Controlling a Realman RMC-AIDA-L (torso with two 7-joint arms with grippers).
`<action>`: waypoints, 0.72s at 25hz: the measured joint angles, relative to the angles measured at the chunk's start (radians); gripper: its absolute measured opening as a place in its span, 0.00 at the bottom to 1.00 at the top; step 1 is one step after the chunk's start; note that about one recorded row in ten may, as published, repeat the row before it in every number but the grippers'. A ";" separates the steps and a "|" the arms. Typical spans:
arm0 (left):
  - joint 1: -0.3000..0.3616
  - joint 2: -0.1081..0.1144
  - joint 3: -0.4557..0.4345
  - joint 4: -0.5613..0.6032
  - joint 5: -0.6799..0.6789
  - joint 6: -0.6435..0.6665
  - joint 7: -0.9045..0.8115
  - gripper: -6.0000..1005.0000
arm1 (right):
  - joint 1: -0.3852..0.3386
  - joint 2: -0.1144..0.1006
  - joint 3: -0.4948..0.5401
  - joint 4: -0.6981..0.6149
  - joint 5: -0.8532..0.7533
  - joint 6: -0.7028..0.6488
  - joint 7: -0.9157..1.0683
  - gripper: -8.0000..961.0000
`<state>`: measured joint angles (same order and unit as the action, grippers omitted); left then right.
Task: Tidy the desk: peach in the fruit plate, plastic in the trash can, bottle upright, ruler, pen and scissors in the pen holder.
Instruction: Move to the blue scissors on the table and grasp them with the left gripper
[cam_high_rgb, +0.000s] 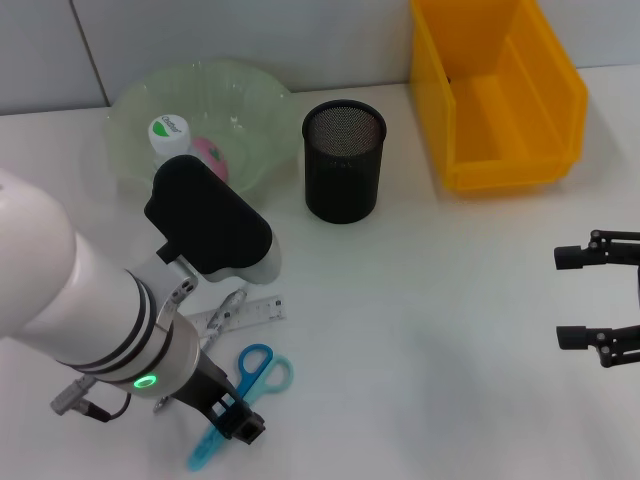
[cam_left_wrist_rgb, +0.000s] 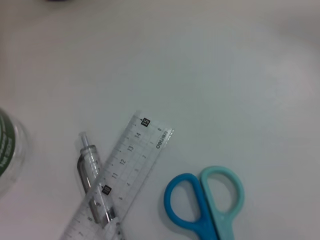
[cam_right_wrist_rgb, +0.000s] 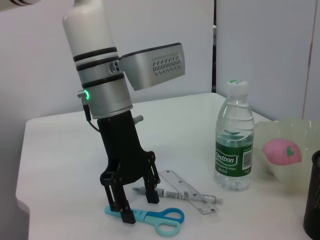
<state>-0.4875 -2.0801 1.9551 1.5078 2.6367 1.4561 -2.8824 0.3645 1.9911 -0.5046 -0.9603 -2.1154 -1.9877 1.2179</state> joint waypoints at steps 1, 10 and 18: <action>-0.002 0.000 0.003 -0.004 0.004 -0.001 0.000 0.67 | 0.000 0.000 0.000 0.000 0.000 0.000 0.000 0.86; -0.002 0.000 0.009 -0.005 0.010 -0.008 0.000 0.67 | -0.002 0.001 0.005 0.000 0.000 0.001 -0.001 0.86; -0.001 0.000 0.020 -0.009 0.011 -0.014 0.000 0.67 | -0.003 0.003 -0.002 0.002 0.000 0.019 -0.004 0.86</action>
<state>-0.4882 -2.0800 1.9749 1.4989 2.6478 1.4416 -2.8823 0.3619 1.9943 -0.5064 -0.9583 -2.1153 -1.9685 1.2135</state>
